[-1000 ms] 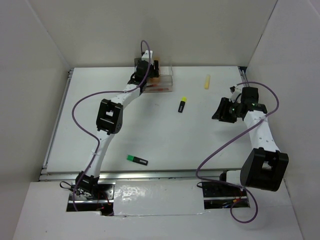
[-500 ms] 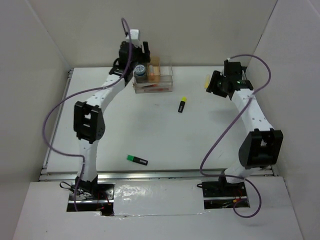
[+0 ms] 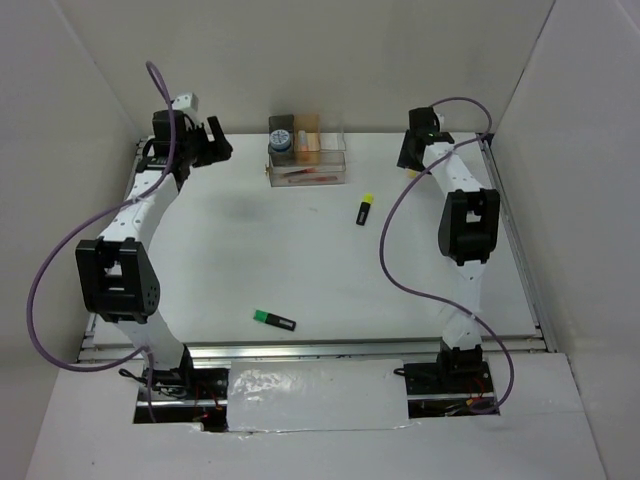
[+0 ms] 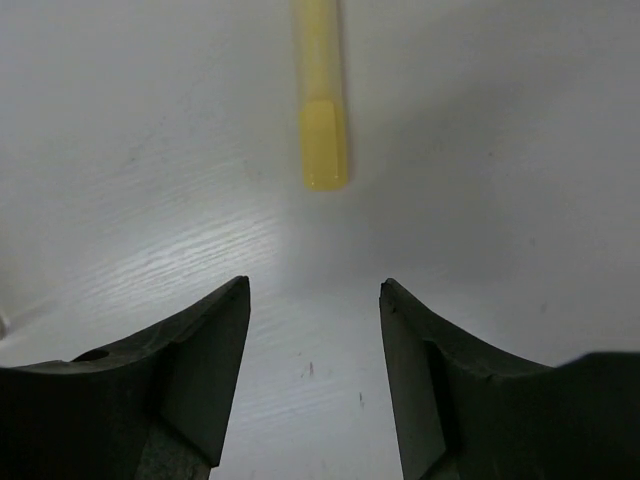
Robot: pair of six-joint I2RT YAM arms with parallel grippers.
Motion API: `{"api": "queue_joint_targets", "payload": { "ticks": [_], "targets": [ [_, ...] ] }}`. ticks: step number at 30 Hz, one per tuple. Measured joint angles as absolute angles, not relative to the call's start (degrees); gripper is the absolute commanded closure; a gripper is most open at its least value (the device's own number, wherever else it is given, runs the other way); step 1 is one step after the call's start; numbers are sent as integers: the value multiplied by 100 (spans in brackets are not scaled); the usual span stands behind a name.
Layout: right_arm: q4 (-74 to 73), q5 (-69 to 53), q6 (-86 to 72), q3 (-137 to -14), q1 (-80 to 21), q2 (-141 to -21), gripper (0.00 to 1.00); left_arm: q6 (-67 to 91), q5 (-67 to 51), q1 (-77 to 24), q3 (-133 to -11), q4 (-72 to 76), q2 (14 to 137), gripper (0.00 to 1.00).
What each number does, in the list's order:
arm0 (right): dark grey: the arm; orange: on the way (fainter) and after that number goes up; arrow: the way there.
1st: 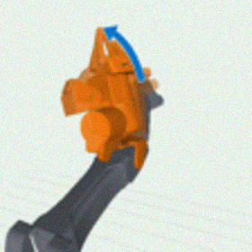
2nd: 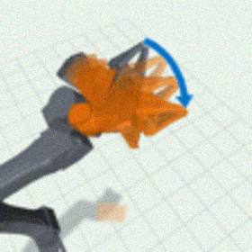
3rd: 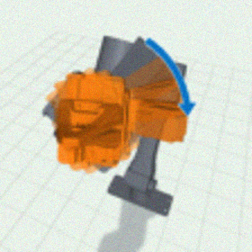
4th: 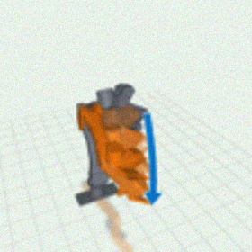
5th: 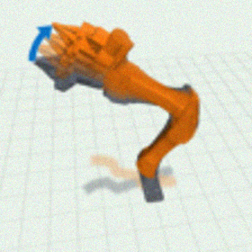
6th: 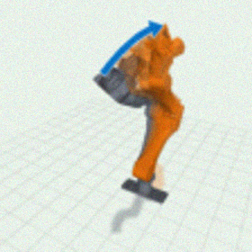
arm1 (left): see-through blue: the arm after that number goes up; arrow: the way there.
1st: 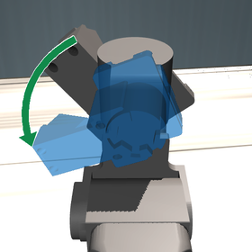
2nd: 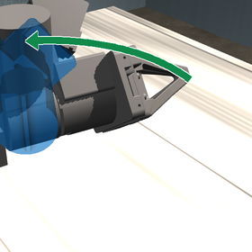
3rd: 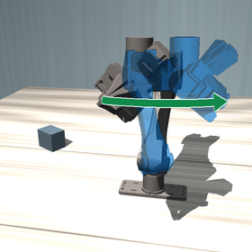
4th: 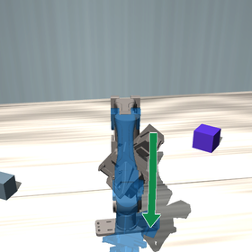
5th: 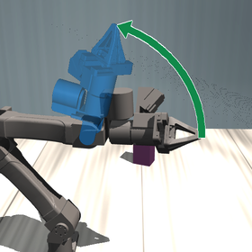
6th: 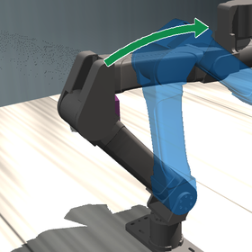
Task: Sort the stationery into containers
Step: Pick up the pen from the center of the board.
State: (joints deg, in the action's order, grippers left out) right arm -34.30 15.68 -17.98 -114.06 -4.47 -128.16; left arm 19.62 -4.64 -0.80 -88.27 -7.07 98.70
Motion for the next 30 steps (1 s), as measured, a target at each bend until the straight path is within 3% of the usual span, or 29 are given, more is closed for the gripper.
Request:
{"api": "queue_joint_targets", "payload": {
  "ticks": [19, 26, 30],
  "targets": [
    [-3846, 539, -491, -13155, 23, -14372, 42, 2060, -1485, 145, -8582, -1347, 9616, 11],
    [-3911, 399, -307, -13659, -25, -14912, 48, 2128, -1588, 349, -8615, -1424, 9612, 10],
    [-3999, 438, -266, -13662, -67, -14951, 57, 2161, -1678, 454, -8608, -1426, 9609, 10]
  ]
}}
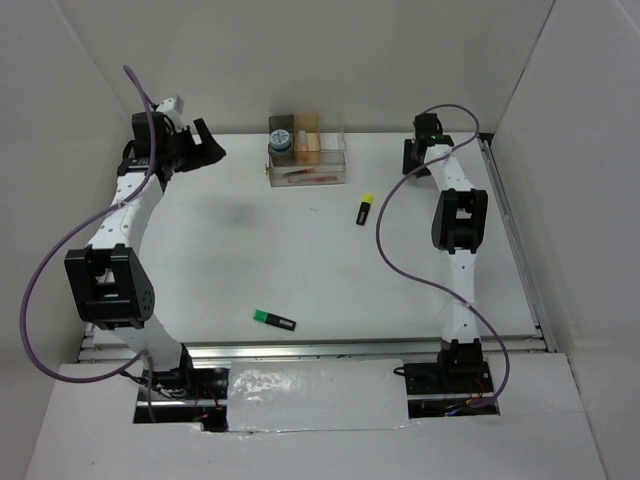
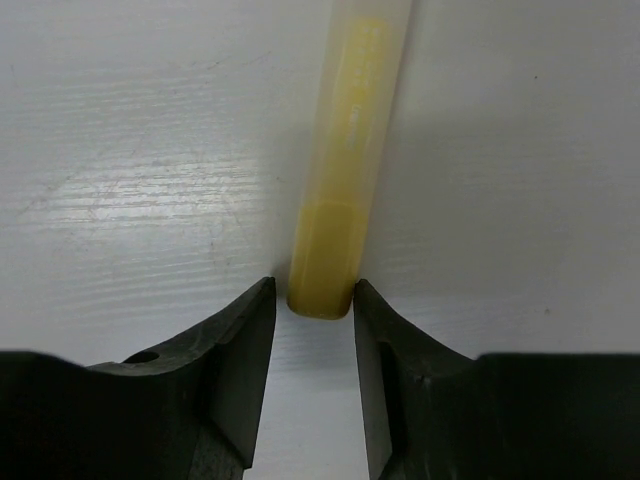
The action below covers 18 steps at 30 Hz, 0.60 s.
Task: Sort the stationery into containers
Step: Pick up the pen from the center of the board.
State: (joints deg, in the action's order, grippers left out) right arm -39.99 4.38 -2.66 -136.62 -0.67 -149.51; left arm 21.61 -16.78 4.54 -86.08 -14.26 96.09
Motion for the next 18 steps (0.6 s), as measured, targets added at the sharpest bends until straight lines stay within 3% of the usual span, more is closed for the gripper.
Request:
{"api": "queue_joint_targets", "payload": {
  "ticks": [7, 11, 18],
  "targets": [
    [-4016, 513, -185, -13662, -126, -14951, 79, 2279, -1839, 626, -8600, -1505, 9609, 9],
    [-4016, 513, -178, -13662, -126, -14951, 100, 2281, -1896, 701, -8600, -1529, 9590, 9],
    [-3793, 513, -84, -13161, -143, -14687, 100, 2270, -1957, 735, -8263, -1457, 9299, 9]
  ]
}}
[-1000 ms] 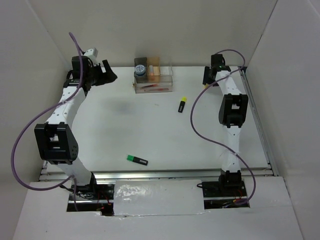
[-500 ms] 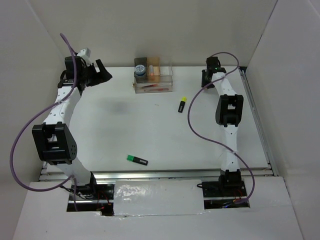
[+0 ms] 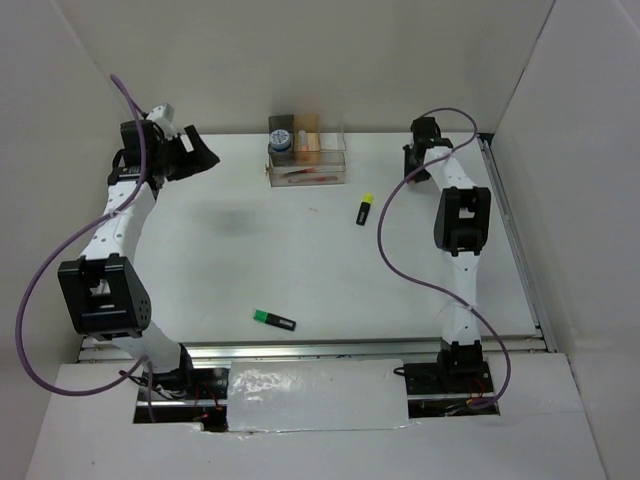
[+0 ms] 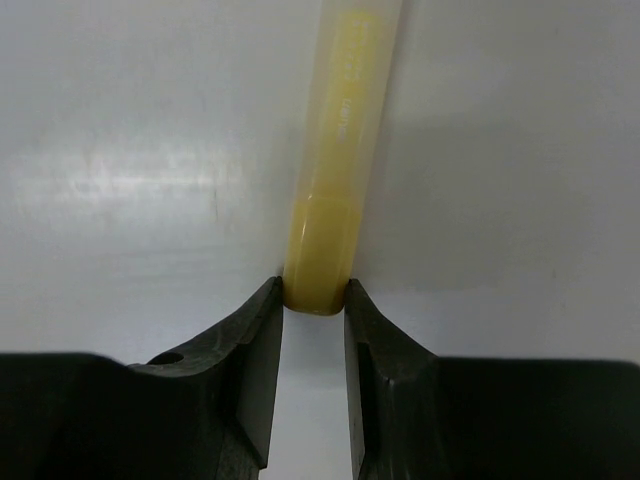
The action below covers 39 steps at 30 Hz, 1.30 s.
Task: Sort the stationery into containers
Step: Pick up the pen from the center of the board, then place the pen in the storage box.
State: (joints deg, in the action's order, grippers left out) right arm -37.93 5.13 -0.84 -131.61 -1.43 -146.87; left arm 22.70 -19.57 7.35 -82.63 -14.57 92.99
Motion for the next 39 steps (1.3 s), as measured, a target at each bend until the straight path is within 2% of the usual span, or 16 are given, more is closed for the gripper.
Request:
{"api": "queue_joint_targets", "payload": {
  "ticks": [5, 10, 15, 25, 39],
  "targets": [
    [-4007, 506, 121, -11987, -261, -13729, 100, 2224, -1973, 714, -7769, -1406, 8971, 10],
    [-4226, 427, 228, -12217, -674, -13117, 100, 2097, -1970, 687, -7376, -1286, 8667, 10],
    [-4209, 386, 237, -13047, -1472, -12835, 100, 2084, -1964, 685, -7155, -1223, 8486, 10],
    [-3557, 434, -58, -13778, -2770, -13268, 100, 2123, -1981, 687, -6820, -928, 8368, 9],
    [-1804, 685, -495, -13948, -2860, -14444, 100, 2276, -2034, 703, -6608, -725, 8348, 9]
  ]
}}
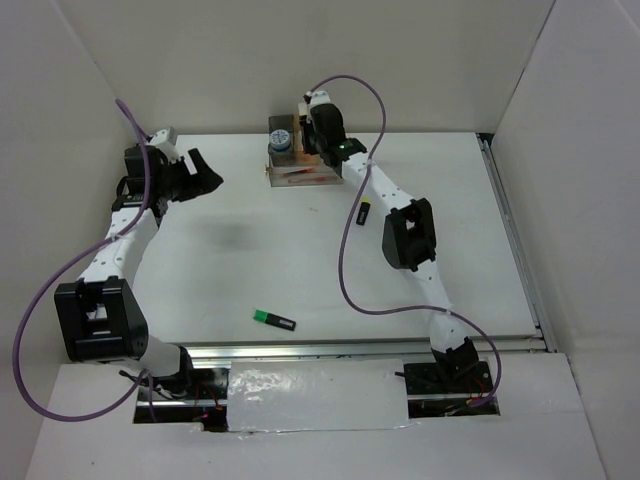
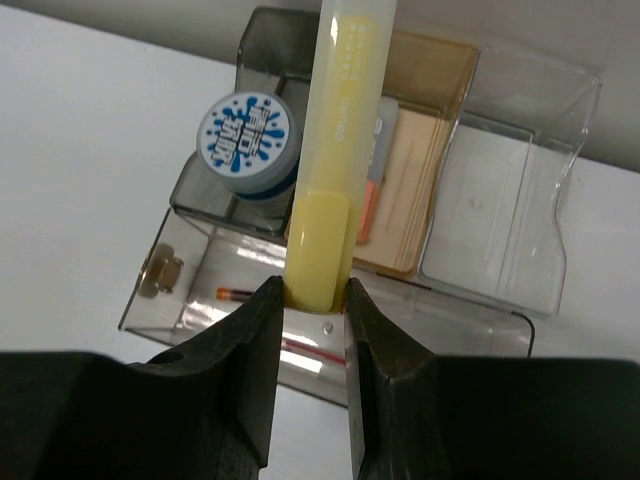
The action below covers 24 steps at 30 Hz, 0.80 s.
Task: Sort the stationery into containers
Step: Place the pen in the storage box.
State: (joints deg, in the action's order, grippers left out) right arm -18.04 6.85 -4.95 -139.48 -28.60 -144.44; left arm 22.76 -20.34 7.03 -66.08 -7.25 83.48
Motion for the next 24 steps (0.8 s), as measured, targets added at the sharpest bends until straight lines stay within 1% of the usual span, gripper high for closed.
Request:
{"api": "queue_joint_targets", "payload": {
  "ticks": [7, 17, 24],
  "targets": [
    [-998, 685, -502, -14180, -2845, -14829, 100, 2287, -2075, 742, -6608, -718, 8348, 9],
    [-637, 781, -360, -14188, -2821, -15172, 99, 2292, -2115, 797, -6587, -701, 8348, 9],
    [-554, 814, -331, -14191, -2812, -15305, 92, 2292, -2132, 821, -6587, -679, 8348, 9]
  ]
}}
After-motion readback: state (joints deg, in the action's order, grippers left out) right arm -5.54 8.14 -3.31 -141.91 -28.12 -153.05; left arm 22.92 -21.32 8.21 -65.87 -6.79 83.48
